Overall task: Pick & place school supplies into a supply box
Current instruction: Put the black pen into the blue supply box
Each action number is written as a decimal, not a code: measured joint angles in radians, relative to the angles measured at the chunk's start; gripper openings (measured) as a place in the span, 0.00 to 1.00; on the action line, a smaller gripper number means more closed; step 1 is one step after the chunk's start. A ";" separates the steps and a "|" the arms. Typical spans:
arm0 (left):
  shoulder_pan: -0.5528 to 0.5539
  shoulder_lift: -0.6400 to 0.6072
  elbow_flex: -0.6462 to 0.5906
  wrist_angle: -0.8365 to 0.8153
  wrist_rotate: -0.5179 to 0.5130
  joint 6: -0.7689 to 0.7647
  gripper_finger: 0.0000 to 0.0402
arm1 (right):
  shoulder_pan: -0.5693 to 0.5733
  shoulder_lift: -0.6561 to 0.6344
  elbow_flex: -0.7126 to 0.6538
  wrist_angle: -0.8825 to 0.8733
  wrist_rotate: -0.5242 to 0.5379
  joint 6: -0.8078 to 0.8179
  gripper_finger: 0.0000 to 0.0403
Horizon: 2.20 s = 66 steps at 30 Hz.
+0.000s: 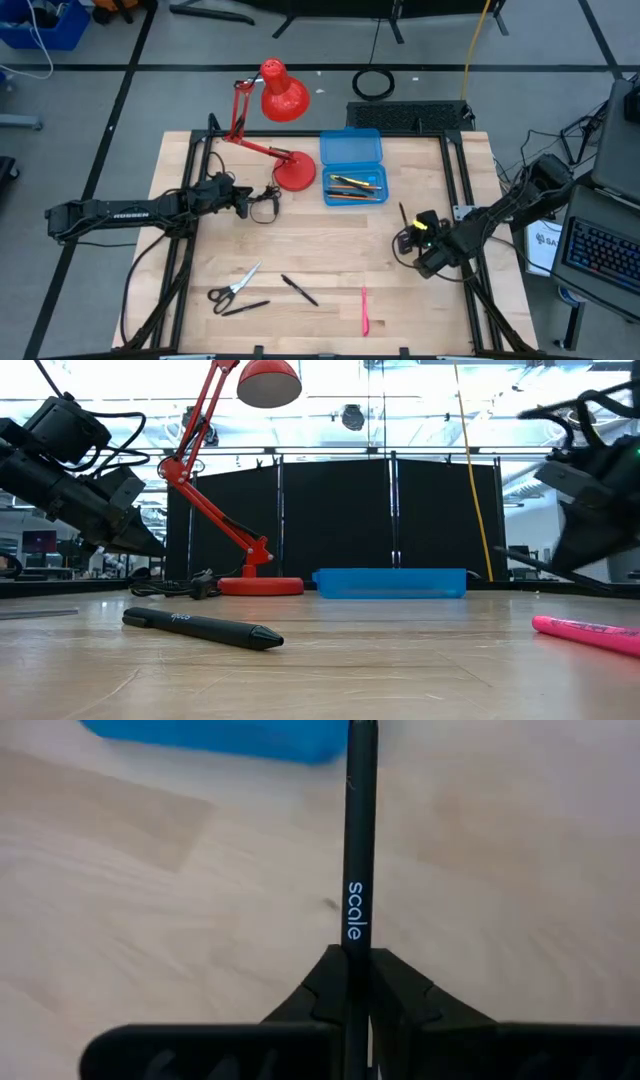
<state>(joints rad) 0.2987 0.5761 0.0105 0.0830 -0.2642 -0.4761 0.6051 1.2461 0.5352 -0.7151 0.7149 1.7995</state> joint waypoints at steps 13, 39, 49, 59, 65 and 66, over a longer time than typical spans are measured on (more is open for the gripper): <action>0.000 0.000 0.000 -0.001 0.000 0.000 0.08 | -0.245 0.000 0.001 0.467 0.074 -0.730 0.03; 0.000 0.000 0.000 -0.006 0.000 0.009 0.08 | -0.720 0.000 0.002 0.932 -0.275 -1.653 0.03; 0.000 0.000 0.000 -0.010 0.000 0.007 0.08 | -0.792 0.027 0.041 0.945 -0.389 -1.903 0.03; 0.000 0.007 0.000 -0.015 -0.001 0.003 0.08 | -0.838 0.207 0.222 0.769 -0.428 -2.107 0.03; 0.000 0.019 0.000 -0.015 -0.008 0.012 0.08 | -0.857 0.302 0.325 0.649 -0.429 -2.185 0.03; 0.000 0.022 0.000 -0.014 -0.008 0.016 0.08 | -0.860 0.314 0.335 0.638 -0.429 -2.203 0.03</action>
<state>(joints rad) 0.2985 0.5980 0.0109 0.0695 -0.2718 -0.4596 -0.2552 1.5599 0.8704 -0.0768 0.2859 -0.4032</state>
